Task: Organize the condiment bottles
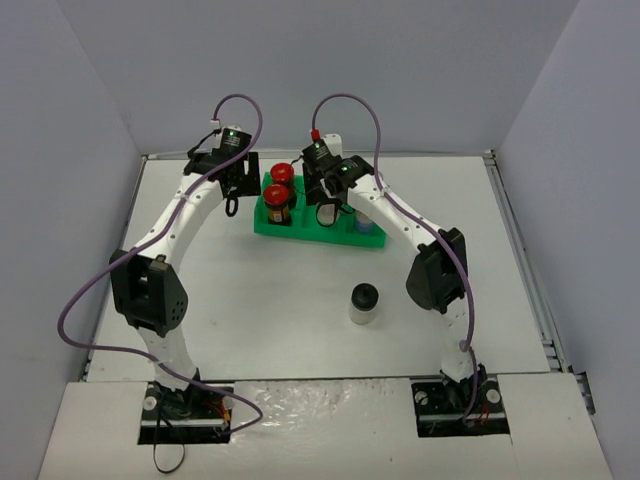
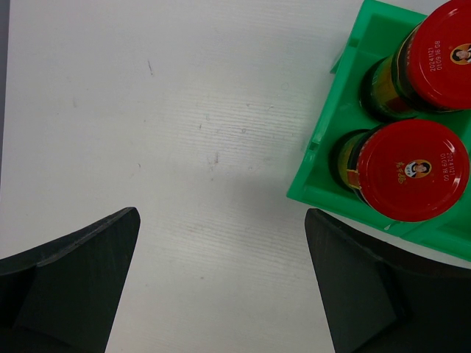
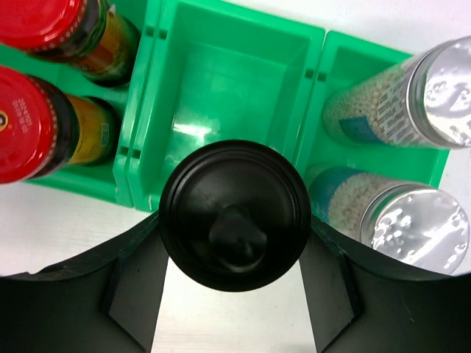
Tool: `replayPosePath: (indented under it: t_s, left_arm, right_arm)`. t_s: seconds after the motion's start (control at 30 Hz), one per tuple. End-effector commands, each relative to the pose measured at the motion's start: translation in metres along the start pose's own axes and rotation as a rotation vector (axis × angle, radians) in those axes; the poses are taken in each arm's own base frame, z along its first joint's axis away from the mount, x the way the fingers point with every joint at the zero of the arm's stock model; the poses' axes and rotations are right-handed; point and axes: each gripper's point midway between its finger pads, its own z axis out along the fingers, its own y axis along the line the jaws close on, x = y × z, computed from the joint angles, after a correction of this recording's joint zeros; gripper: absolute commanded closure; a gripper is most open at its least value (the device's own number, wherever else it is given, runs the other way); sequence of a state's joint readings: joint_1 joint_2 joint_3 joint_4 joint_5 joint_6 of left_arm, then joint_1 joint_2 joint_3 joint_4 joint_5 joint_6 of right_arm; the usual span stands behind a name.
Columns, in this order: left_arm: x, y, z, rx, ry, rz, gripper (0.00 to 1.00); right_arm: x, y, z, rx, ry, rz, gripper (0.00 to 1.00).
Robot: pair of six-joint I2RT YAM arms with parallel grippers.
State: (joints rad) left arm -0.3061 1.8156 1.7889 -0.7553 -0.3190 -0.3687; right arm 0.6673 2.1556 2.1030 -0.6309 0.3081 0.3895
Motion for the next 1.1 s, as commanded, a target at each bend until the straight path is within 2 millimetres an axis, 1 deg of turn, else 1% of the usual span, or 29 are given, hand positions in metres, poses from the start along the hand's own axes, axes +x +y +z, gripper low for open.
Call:
replayPosePath:
  t_s: [0.0,0.2,0.47,0.63,0.93,1.07]
  left_arm:
    - [-0.030,0.011,-0.030,0.010,-0.100,-0.042,0.06]
    - [-0.030,0.013,-0.032,0.004,-0.101,-0.039,0.06]
    - [-0.029,0.015,-0.032,-0.005,-0.099,-0.036,0.06]
    - [-0.028,0.016,-0.033,-0.008,-0.098,-0.032,0.06]
    - [-0.027,0.017,-0.033,-0.012,-0.095,-0.029,0.06]
    - [-0.027,0.017,-0.034,-0.011,-0.097,-0.030,0.06]
  right_arm:
    - [-0.048,0.002,-0.003,-0.050,-0.119,0.039,1.00]
    - [-0.052,0.005,0.018,-0.064,-0.119,0.042,1.00]
    - [-0.046,0.013,0.046,-0.080,-0.115,0.035,1.00]
    - [-0.050,0.015,0.055,-0.073,-0.134,0.044,1.00]
    - [-0.059,0.007,0.067,-0.054,-0.158,0.059,1.00]
    - [-0.058,0.003,0.074,-0.037,-0.157,0.061,1.00]
